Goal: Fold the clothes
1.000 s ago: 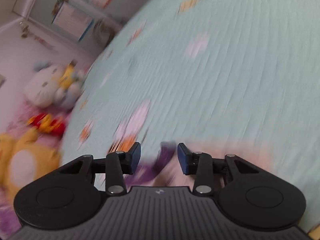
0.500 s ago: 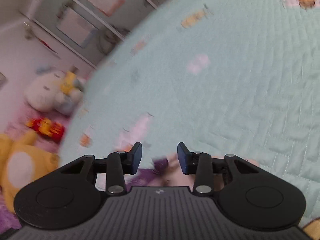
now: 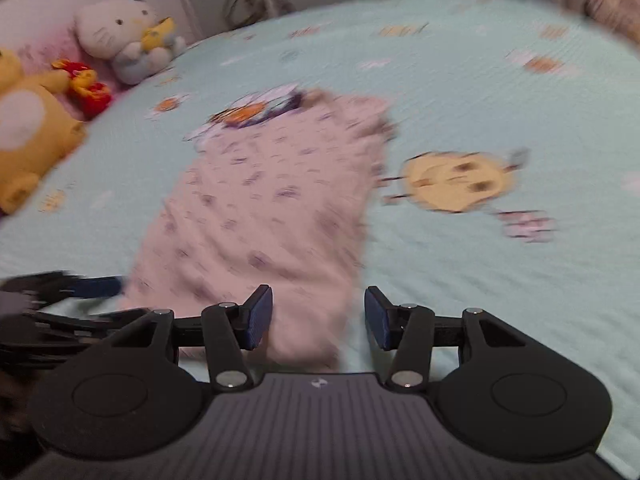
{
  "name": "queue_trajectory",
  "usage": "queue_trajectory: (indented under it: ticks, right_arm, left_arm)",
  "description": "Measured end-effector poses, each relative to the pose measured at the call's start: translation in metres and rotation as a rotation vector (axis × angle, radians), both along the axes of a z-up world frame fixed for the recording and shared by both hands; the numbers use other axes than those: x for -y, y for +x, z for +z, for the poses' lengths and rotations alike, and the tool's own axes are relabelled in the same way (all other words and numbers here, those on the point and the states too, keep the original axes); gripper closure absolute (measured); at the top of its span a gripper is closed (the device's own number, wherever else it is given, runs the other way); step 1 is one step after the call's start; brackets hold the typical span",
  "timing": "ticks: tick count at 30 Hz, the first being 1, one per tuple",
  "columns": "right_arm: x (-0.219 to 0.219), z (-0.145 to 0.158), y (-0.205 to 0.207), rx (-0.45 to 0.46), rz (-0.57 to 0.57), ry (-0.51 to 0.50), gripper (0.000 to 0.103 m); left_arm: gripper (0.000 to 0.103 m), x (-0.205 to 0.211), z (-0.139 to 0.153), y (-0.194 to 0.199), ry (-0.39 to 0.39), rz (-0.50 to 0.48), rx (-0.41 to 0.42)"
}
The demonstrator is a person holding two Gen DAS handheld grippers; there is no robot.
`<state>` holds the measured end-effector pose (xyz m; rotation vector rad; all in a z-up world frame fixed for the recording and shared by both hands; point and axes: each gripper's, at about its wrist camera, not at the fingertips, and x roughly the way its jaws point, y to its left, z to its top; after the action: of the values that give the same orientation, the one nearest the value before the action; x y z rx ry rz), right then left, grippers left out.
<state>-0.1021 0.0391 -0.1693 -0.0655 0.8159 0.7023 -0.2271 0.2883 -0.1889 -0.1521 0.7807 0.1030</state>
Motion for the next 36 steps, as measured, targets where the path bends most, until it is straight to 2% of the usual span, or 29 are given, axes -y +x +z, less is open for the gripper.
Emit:
queue_trajectory:
  ticks: [2, 4, 7, 8, 11, 13, 16, 18, 21, 23, 26, 31, 33, 36]
  right_arm:
    - [0.011, 0.014, -0.017, 0.069, -0.025, 0.034, 0.051]
    - [0.007, 0.023, -0.027, 0.088, -0.009, 0.091, 0.049]
    - [-0.022, 0.02, -0.026, 0.071, 0.018, 0.094, 0.048]
    - [-0.032, 0.014, -0.025, 0.076, 0.028, 0.079, 0.048]
    - [-0.044, -0.012, -0.026, 0.031, -0.014, -0.062, 0.048]
    - [-0.033, -0.015, -0.038, 0.04, -0.017, -0.025, 0.048]
    - [-0.021, -0.003, -0.054, 0.048, -0.023, -0.025, 0.048]
    - [-0.016, 0.006, -0.057, 0.064, -0.016, 0.041, 0.048]
    - [-0.024, 0.009, -0.052, 0.097, -0.049, 0.039, 0.048]
    - [-0.027, 0.01, -0.053, 0.105, -0.019, 0.064, 0.048]
    - [-0.032, 0.012, -0.055, 0.117, 0.026, 0.099, 0.048]
    - [-0.051, 0.003, -0.073, 0.145, 0.11, 0.07, 0.048]
    - [-0.065, 0.003, -0.085, 0.197, 0.15, 0.021, 0.048]
    - [-0.085, -0.001, -0.109, 0.357, 0.217, -0.102, 0.049]
  left_arm:
    - [0.03, -0.002, 0.006, -0.007, -0.031, 0.026, 0.014]
    - [0.03, -0.003, 0.013, -0.009, -0.058, 0.039, 0.027]
    - [0.03, 0.001, 0.023, -0.012, -0.061, 0.081, 0.037]
    - [0.03, 0.004, 0.029, -0.016, -0.068, 0.077, 0.054]
    - [0.029, 0.009, 0.038, -0.021, -0.052, 0.059, 0.079]
    - [0.029, 0.012, 0.037, -0.024, -0.046, 0.053, 0.073]
    - [0.029, 0.015, 0.033, -0.021, -0.071, 0.035, 0.09]
    - [0.029, 0.019, 0.033, -0.014, -0.079, 0.012, 0.106]
    - [0.029, 0.025, 0.034, -0.004, -0.074, -0.011, 0.106]
    - [0.029, 0.025, 0.035, -0.009, -0.064, -0.006, 0.108]
    - [0.029, 0.011, 0.031, -0.028, -0.092, 0.049, 0.098]
    - [0.029, -0.024, 0.023, -0.065, -0.139, 0.186, 0.079]
    - [0.029, -0.036, 0.025, -0.075, -0.142, 0.237, 0.08]
    - [0.029, -0.045, 0.03, -0.088, -0.162, 0.274, 0.097]
